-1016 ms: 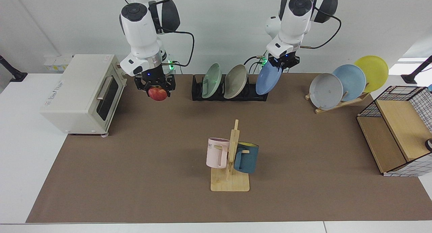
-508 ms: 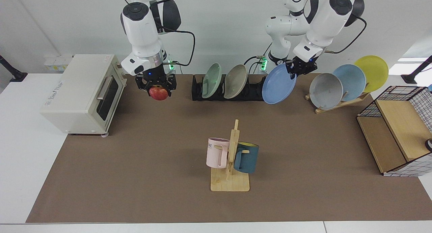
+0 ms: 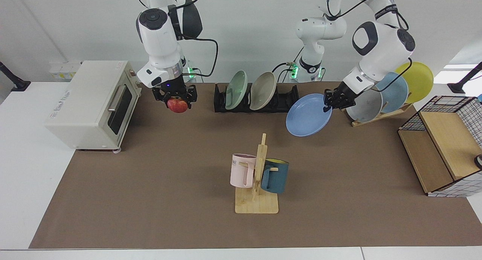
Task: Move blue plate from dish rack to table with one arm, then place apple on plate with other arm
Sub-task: 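Lift the blue plate out of the rack with the left gripper, then lower the blue plate onto the table while the right gripper carries the apple, then release the plate and retract the left gripper while the right gripper lowers the apple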
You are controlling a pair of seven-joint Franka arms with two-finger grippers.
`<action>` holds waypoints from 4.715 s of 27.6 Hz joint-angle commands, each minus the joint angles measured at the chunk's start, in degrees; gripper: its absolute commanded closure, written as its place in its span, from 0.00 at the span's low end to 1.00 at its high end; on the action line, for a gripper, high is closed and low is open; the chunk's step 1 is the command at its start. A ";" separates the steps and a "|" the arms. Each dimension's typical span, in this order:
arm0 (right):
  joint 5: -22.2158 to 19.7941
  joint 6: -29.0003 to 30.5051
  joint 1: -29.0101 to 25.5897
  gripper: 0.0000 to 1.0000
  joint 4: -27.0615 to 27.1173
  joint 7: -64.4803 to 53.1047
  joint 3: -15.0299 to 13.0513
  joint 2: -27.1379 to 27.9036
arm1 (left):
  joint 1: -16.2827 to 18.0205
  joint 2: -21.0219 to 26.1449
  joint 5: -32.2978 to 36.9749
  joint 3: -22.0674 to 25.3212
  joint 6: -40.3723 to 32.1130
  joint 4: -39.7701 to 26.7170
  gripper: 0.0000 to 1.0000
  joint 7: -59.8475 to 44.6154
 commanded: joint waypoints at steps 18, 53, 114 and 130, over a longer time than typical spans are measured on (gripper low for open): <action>0.30 6.46 -0.03 0.99 -1.73 13.45 6.63 0.98 | -0.04 8.74 -25.04 -2.61 3.27 -2.59 1.00 4.85; -0.84 6.55 0.06 1.00 3.89 27.78 16.57 6.16 | -3.03 13.93 -38.23 -15.62 25.33 -8.30 0.99 11.79; -16.13 26.32 1.73 0.99 3.81 45.98 23.07 26.03 | -2.59 5.50 23.73 -5.08 -29.06 26.68 0.00 -15.72; -16.75 29.31 1.91 0.95 3.54 48.61 23.34 29.11 | -2.86 -1.37 22.94 -3.14 -32.15 26.15 0.00 -15.19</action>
